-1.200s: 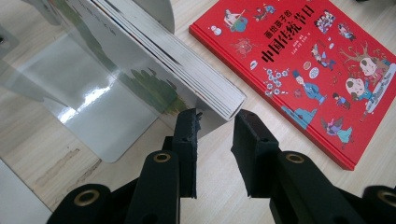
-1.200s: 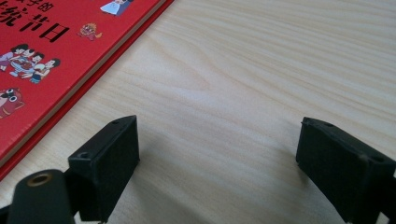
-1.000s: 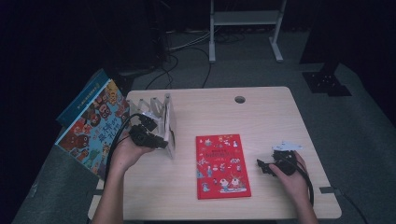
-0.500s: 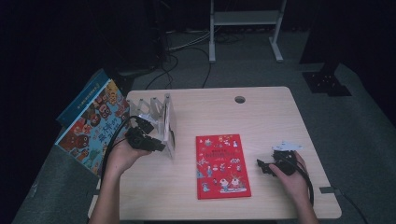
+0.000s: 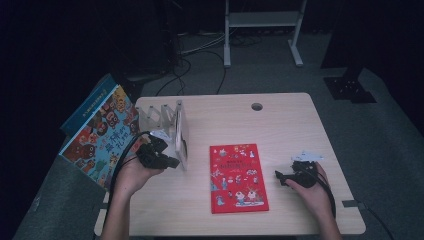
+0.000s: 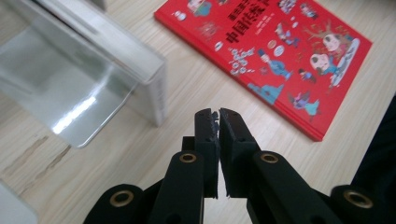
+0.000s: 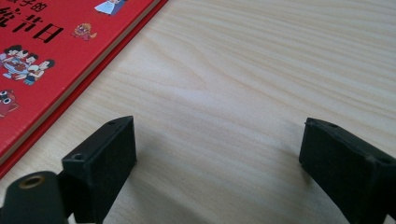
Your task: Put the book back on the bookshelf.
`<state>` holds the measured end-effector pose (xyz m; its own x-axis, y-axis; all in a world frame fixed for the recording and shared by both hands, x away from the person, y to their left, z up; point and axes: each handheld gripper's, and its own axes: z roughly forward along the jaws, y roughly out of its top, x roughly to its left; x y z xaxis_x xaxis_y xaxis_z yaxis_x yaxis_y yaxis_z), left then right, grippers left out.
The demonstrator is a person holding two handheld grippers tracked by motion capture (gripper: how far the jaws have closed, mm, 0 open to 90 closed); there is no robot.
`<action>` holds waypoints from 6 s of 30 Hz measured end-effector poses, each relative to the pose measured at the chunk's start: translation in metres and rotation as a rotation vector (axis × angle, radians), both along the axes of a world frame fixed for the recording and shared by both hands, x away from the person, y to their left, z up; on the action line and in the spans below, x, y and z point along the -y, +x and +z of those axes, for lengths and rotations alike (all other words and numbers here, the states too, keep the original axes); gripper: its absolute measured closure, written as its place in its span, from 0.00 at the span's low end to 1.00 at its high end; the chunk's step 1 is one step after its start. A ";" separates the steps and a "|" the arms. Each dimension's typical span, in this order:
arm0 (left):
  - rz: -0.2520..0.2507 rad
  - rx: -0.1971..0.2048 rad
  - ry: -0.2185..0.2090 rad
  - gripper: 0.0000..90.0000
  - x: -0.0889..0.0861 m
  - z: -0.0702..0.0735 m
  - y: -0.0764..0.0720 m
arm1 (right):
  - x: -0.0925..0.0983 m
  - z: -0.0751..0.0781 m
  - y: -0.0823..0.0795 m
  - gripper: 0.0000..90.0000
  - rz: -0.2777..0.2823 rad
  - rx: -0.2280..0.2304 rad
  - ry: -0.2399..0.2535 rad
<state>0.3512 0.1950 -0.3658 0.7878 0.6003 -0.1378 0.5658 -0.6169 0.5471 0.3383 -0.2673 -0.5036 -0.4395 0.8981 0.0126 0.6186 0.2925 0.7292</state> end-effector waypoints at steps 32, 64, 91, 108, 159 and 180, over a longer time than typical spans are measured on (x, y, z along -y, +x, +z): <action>0.012 0.041 0.061 0.35 0.090 -0.071 0.002 | -0.021 0.008 -0.023 0.19 0.312 -0.008 -0.005; 0.021 -0.048 0.078 0.11 0.102 -0.107 0.016 | -0.089 0.005 -0.057 0.20 0.589 -0.017 0.001; 0.007 -0.041 0.075 0.11 0.101 -0.107 0.016 | -0.062 0.020 0.075 0.25 0.459 -0.039 0.034; 0.004 -0.048 0.085 0.12 0.101 -0.107 0.017 | -0.056 0.012 0.043 0.22 0.443 -0.080 0.062; -0.024 -0.005 0.058 0.00 0.107 -0.113 0.024 | -0.117 -0.001 -0.070 0.00 0.345 -0.015 -0.023; 0.061 0.078 -0.030 0.00 0.112 -0.121 0.024 | -0.122 -0.001 -0.068 0.00 0.320 -0.021 -0.022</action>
